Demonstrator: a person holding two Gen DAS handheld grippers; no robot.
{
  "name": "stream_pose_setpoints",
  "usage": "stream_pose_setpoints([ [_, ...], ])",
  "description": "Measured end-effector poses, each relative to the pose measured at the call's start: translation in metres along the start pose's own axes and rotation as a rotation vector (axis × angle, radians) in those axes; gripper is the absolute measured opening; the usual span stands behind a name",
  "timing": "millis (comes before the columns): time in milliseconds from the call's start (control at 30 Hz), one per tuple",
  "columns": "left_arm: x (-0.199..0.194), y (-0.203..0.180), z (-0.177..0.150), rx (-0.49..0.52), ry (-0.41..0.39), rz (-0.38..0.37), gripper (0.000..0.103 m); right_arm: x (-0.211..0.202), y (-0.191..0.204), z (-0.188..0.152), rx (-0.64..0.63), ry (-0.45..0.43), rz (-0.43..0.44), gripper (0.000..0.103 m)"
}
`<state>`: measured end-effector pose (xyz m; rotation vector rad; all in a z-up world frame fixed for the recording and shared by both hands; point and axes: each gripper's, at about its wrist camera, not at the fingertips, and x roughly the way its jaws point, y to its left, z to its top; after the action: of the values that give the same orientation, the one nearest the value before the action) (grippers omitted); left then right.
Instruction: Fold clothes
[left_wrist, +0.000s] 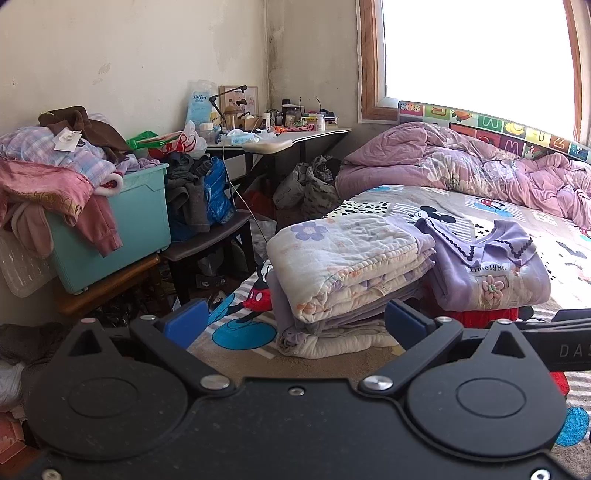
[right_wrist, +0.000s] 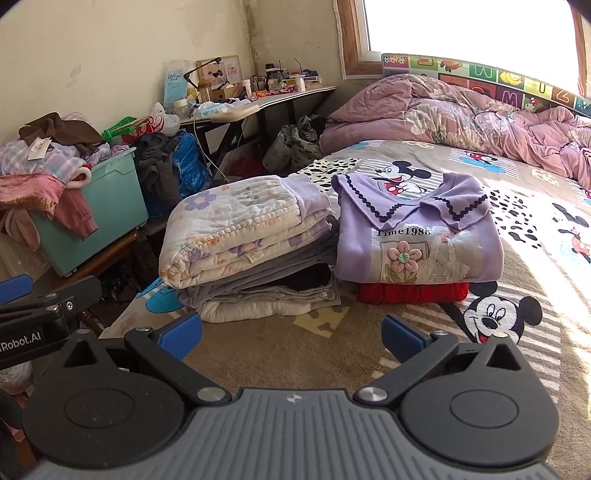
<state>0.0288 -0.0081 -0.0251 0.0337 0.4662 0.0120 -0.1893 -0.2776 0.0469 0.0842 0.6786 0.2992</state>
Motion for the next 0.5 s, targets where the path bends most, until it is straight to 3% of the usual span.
stream_pose_setpoints([
  [267, 0.026, 0.001, 0.008, -0.106, -0.041, 0.007, 0.103, 0.025, -0.01, 0.009, -0.002, -0.005, -0.015, 0.103],
  [500, 0.067, 0.012, 0.005, -0.135, 0.061, 0.017, 0.103, 0.05, -0.006, 0.016, -0.059, -0.016, -0.024, 0.102],
])
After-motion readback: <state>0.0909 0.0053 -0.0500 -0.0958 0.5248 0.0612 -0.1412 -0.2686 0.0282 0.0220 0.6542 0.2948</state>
